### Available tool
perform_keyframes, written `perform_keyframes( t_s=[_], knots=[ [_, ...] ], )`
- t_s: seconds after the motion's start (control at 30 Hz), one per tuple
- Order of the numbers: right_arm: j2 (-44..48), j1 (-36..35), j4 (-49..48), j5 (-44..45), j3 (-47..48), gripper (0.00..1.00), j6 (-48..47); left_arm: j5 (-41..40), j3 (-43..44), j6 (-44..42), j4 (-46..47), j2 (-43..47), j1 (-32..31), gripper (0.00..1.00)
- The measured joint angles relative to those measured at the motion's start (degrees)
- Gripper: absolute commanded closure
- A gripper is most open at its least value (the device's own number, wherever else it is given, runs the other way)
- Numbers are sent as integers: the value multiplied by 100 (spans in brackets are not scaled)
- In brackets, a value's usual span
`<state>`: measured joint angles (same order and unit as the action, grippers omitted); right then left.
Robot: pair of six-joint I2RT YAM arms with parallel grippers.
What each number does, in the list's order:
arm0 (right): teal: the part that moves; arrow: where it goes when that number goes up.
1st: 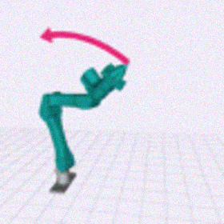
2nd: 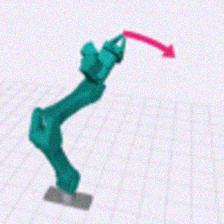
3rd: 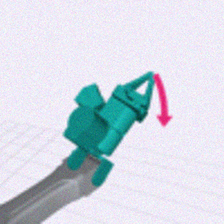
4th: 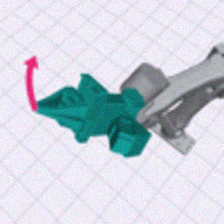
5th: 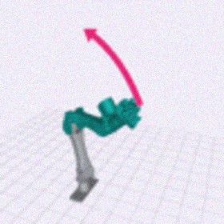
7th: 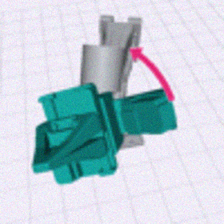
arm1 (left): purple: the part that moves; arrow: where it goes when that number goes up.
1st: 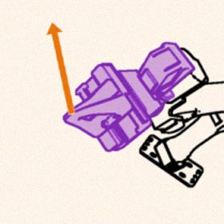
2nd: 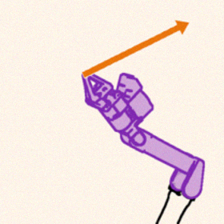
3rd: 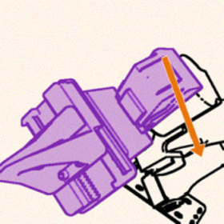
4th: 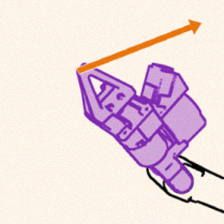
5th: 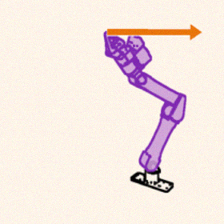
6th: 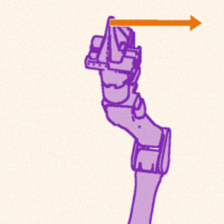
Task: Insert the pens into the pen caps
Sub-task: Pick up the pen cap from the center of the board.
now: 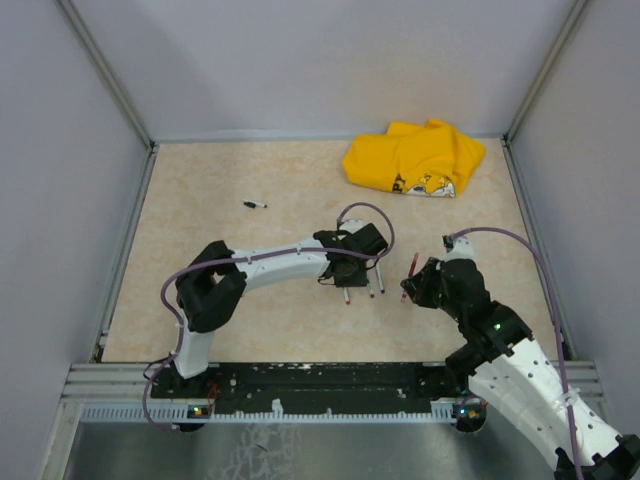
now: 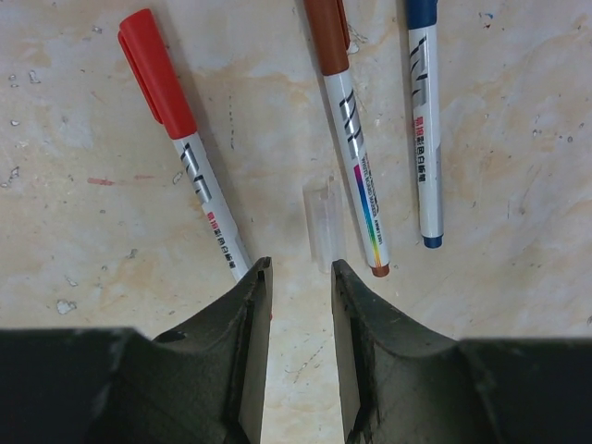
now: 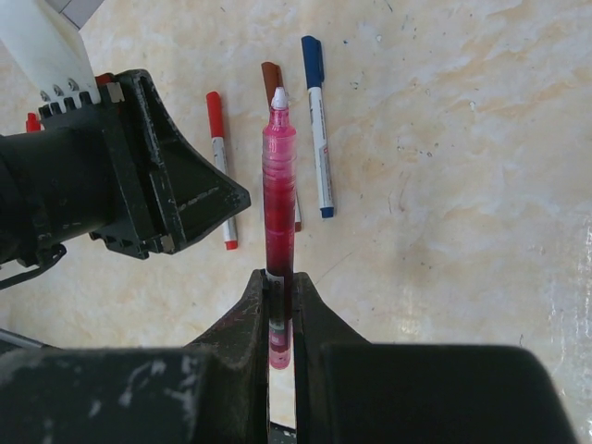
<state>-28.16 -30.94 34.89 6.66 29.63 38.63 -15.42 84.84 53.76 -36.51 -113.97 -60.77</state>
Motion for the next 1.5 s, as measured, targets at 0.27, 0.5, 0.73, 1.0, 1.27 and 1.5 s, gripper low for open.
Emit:
perform_keyframes(
  t_s=[0.27,0.5,0.73,1.0,1.27,1.5],
  knots=[
    [0,0,-7,-37,0,100,-7,101,92,-7,4,-199,0,62],
    [0,0,-13,-52,0,100,-7,129,173,-20,11,-317,0,62],
    [0,0,-15,-57,-2,100,-9,170,258,-28,13,-457,0,61],
    [0,0,-15,-57,-2,100,-13,197,446,-90,-2,-625,0,65],
    [-2,0,-17,-59,-2,100,-15,205,503,-109,-74,-675,0,78],
    [-2,0,-20,-59,-2,100,-52,256,479,-111,-59,-667,0,81]
  ],
)
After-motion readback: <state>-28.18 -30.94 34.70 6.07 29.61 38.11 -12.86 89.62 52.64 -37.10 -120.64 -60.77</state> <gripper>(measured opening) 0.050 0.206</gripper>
